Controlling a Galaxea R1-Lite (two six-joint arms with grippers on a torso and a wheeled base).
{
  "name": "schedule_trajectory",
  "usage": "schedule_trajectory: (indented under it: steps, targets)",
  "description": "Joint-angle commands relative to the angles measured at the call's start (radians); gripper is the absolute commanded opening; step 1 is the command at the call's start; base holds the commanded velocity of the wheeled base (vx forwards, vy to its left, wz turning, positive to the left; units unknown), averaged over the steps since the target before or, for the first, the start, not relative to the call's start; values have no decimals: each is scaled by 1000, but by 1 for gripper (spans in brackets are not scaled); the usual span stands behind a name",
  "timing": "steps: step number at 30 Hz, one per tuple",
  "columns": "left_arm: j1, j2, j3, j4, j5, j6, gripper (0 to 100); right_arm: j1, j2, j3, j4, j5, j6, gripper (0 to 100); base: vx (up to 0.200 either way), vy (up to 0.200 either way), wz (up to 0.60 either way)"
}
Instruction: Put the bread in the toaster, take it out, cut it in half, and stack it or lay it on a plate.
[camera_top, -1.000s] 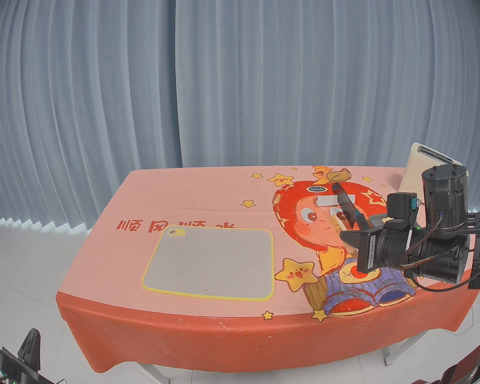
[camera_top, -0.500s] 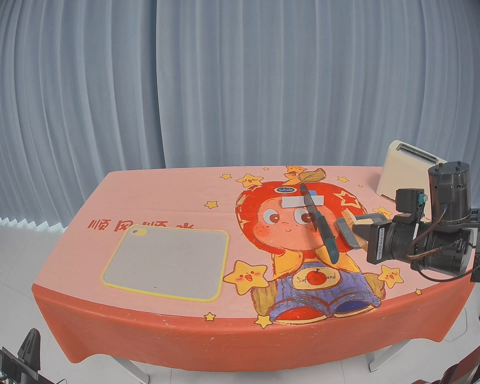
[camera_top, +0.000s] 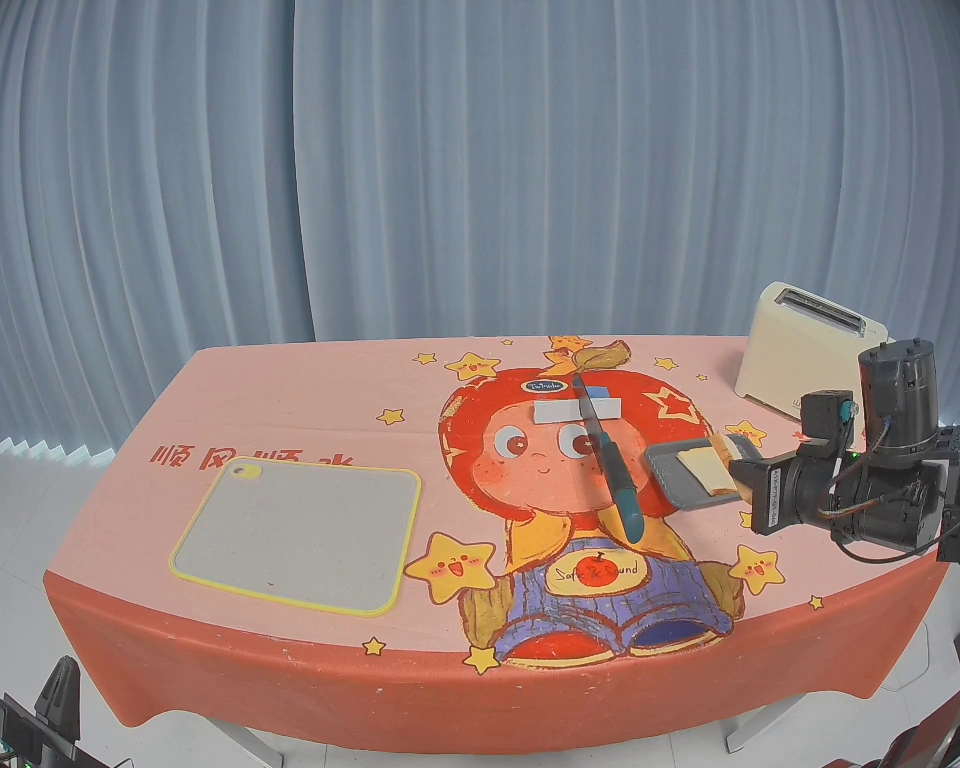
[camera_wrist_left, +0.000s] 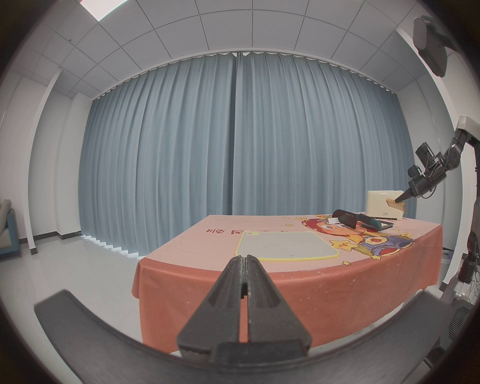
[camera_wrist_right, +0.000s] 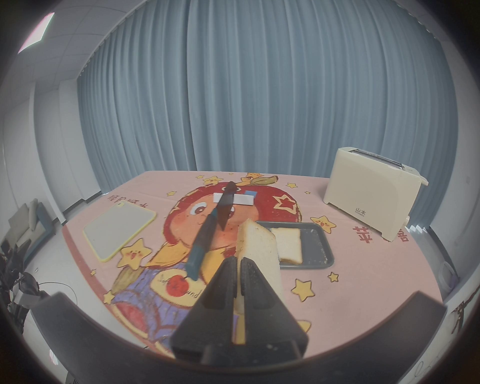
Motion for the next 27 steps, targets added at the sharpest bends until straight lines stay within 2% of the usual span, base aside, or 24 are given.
schedule_trajectory:
  steps: [1,6,16,27]
  targets:
    - [0,-16,18,0,0,0,0,-13,9,10,-1,0,0,0,200,0,0]
    - [0,-16,18,0,-1,0,0,-45,29,10,-1,0,-12,0,200,0,0]
    - [0,-16,18,0,-1,0,0,-76,88,12,-1,2,-35,0,0,0,0]
    - [0,-16,18,0,-1,0,0,-91,158,12,-12,-1,-38,0,0,0,0]
